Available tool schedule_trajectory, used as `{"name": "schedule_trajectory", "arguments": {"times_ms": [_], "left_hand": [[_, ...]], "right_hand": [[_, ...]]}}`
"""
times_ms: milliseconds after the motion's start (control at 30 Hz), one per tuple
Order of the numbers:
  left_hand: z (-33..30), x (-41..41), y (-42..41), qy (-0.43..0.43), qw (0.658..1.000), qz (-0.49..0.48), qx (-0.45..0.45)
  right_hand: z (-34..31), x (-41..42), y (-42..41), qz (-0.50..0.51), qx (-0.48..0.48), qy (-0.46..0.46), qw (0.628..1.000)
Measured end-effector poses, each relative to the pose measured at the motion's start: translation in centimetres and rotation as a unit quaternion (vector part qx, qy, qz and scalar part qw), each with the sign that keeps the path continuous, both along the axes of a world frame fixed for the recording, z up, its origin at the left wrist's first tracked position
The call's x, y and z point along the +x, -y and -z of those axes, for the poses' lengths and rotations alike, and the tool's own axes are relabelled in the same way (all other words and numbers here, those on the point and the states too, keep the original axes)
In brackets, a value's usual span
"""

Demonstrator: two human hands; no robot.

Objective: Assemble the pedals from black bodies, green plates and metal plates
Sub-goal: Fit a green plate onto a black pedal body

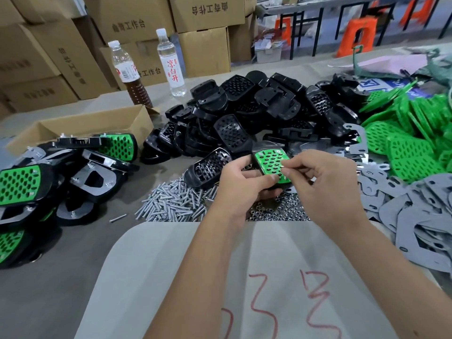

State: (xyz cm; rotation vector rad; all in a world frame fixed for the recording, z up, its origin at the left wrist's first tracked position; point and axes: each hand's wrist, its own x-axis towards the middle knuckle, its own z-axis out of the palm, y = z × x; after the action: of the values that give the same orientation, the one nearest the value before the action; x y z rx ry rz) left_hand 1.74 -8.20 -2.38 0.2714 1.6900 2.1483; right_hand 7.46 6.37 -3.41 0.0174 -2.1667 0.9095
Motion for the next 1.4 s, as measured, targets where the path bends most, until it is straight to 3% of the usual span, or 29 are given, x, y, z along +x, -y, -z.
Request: {"name": "schedule_trajectory", "arguments": {"times_ms": [233,467,633,733,933,1133,1300,1400], "left_hand": [[0.1,0.0,-0.2,0.041,0.999,-0.01,0.034],[0.6,0.2,-0.7,0.017,0.998,-0.031,0.045],[0.5,0.1,-0.4,0.036,0.998,-0.025,0.051],[0.4,0.1,-0.2,0.04,0.998,-0.017,0.052],[0.7,0.2,-0.8,0.033,0.996,-0.05,0.059],[0.9,0.3,-0.7,0.037,0.996,-0.061,0.061],[1.0,0.4,-1.0,0.029,0.995,-0.085,0.053],[1.0,0.4,-1.0,0.032,0.994,-0.091,0.052]], "right_hand": [[-0.3,0.0,0.1,-0.015,0.045,-0.012,0.999],[0.4,-0.3,1.3,0.053,0.022,-0.026,0.998],[0.3,-0.4,-0.3,-0.032,-0.026,-0.005,0.999],[-0.1,-0.3,-1.0,-0.057,0.005,0.002,0.998],[0.5,-0.5,0.8,0.026,-0.02,0.002,0.999],[0.4,-0.7,-0.3,-0.033,-0.004,0.0,0.999],[1.1,-0.6,1.1,0.029,-0.023,0.01,0.999],[1.1,-0.7,0.7,0.009,0.006,0.003,1.0]]}}
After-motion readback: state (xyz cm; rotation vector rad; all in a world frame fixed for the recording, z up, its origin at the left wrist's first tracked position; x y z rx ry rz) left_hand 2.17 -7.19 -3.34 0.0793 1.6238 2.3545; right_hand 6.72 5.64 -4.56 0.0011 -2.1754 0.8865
